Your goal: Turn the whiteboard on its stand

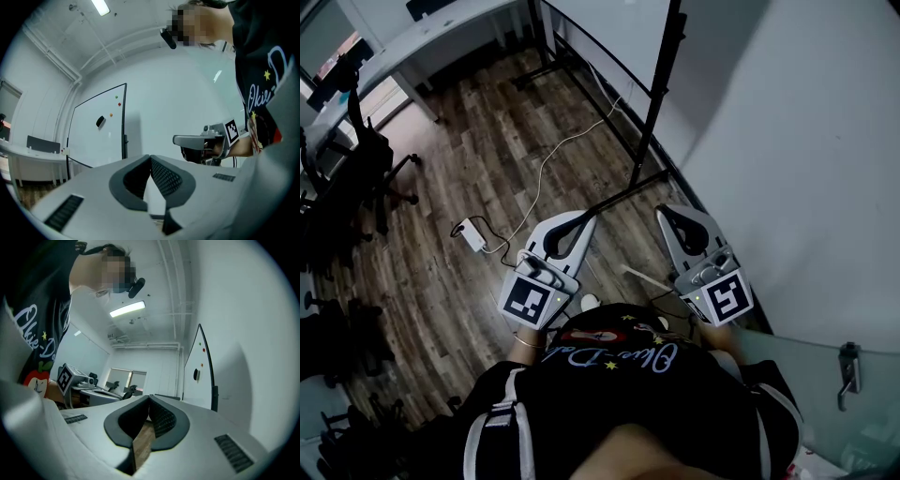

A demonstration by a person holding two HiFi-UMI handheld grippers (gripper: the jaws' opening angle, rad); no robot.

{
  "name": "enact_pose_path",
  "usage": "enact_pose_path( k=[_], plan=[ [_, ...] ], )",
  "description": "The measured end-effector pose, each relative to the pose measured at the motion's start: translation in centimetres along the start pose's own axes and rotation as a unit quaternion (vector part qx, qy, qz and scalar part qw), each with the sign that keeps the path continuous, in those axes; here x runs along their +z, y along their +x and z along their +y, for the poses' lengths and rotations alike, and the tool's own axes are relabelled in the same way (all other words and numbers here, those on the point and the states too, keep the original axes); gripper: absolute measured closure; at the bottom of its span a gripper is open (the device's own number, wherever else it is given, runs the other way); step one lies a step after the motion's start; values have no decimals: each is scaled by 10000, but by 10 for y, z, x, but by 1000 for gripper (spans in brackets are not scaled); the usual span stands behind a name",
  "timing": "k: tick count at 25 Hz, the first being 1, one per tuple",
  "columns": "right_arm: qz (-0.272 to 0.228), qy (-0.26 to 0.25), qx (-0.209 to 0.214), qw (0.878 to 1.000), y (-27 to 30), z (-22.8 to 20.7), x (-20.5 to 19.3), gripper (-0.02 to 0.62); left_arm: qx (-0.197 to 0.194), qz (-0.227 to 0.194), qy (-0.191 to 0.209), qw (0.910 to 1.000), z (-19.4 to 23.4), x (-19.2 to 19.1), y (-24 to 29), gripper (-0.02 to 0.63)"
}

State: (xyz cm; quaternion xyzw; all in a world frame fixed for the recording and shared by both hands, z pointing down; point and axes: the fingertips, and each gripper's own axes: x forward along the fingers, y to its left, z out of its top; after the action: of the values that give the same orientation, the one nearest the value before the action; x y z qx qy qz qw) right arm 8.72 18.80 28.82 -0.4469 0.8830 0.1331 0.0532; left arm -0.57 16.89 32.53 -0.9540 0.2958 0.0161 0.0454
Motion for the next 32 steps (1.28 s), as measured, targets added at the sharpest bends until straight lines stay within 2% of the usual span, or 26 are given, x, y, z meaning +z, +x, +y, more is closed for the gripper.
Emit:
enact_pose_path(
  k=[7,16,32],
  plan=[
    [20,100,-60,9999,34,12,-14,557,-63,-19,-52,10000,39,-13,-12,589],
    [170,36,-277,9995,47,11,-19,557,-207,-5,-96,9997,58,-24,-11,589],
    [117,201,-470,9986,89,-32,-34,557,-420,-36,-40,9991,95,-17,32,589]
  ],
)
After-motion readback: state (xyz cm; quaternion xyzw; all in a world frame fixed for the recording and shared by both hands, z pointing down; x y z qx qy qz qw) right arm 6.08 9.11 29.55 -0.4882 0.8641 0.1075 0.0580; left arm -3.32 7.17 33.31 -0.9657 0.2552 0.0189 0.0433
